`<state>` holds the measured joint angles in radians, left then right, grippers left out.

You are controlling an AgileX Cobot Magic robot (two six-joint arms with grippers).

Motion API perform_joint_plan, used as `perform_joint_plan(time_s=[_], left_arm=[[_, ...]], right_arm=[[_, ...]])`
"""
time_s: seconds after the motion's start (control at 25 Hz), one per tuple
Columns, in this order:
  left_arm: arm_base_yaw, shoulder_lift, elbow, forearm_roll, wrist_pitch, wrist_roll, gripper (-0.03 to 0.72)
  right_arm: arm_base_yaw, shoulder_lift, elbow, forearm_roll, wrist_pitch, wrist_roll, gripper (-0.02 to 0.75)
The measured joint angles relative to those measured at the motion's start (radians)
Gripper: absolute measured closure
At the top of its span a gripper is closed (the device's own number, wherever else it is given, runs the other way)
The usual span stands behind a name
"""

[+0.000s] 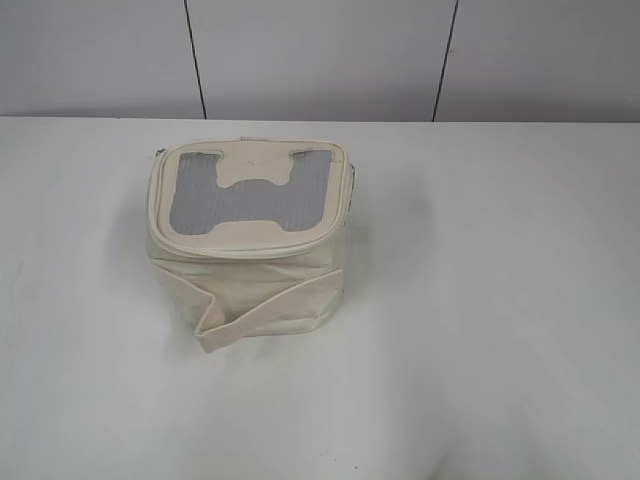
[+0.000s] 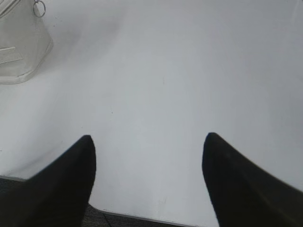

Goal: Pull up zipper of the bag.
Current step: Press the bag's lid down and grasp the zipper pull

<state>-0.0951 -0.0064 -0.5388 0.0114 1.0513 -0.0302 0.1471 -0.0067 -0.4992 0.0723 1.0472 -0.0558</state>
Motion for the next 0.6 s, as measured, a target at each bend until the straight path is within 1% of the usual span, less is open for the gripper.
perform_joint_plan(time_s=[0.6], left_arm=[[0.000,0.000,0.000,0.000,0.000,0.000,0.448]], right_arm=[[0.000,0.000,0.000,0.000,0.000,0.000,0.189]])
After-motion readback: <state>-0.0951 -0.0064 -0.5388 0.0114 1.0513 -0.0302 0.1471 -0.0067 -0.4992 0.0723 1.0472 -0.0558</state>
